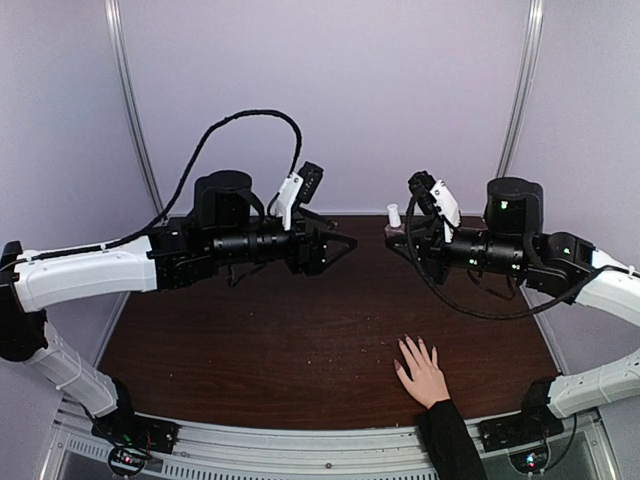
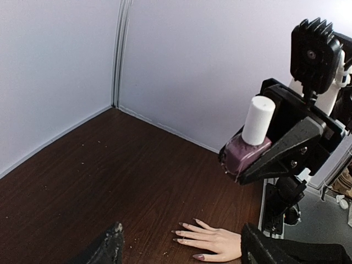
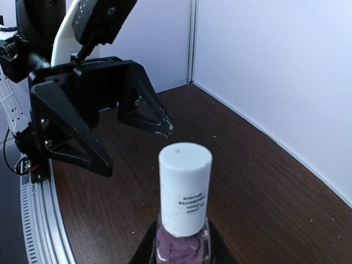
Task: Paint the nails
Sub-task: Screw the nail polish bottle cap onto the nail polish bottle.
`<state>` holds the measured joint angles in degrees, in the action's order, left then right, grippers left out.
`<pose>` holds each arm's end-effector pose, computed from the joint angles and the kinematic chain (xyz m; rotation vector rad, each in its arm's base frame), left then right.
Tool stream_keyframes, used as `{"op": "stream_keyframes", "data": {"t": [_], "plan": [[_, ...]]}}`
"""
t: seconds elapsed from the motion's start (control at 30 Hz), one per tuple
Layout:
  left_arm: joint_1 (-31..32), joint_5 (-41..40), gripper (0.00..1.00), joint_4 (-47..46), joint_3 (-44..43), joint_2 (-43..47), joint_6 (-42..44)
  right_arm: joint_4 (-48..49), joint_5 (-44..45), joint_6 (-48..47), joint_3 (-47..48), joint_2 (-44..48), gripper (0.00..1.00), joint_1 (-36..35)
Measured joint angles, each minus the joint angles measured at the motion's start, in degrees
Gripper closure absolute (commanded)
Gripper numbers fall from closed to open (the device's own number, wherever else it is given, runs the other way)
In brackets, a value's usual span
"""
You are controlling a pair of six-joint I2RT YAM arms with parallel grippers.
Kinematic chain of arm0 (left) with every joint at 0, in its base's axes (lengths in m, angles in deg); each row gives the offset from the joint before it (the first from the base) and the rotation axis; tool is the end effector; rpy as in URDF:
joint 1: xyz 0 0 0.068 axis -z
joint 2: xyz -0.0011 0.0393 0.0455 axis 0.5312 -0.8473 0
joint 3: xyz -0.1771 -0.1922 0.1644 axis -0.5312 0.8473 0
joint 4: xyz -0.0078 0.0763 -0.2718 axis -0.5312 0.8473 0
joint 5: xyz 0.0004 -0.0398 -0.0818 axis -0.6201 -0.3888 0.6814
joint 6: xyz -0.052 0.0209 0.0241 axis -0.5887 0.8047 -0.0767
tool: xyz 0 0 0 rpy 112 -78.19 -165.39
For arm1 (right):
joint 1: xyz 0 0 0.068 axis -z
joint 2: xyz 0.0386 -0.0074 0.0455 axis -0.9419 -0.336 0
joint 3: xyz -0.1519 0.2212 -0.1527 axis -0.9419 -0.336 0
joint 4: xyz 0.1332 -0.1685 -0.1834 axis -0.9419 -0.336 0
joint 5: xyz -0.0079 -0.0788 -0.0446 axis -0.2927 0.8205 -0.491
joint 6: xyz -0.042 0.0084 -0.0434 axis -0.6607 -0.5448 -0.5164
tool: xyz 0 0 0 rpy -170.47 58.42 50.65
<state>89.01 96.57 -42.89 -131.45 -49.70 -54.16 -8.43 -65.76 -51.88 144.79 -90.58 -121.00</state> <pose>0.1954 -0.3183 0.3895 0.7778 1.6845 -1.1354 0.1526 0.2011 0.4018 -0.9853 1.6189 0.7741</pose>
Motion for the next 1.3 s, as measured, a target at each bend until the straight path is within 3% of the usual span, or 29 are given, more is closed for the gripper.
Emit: {"op": "stream_keyframes", "data": {"t": [0.4,1.3], "plan": [[1.07,2.03,0.45,-1.64,-8.20,-7.98,-3.06,-2.80,4.94,1.49,0.02,-0.70,1.00,-0.11],[1.68,-0.13,0.56,-3.04,-14.27,-12.94,-5.75,-4.87,11.47,1.64,0.79,-2.08,1.00,-0.39]]}}
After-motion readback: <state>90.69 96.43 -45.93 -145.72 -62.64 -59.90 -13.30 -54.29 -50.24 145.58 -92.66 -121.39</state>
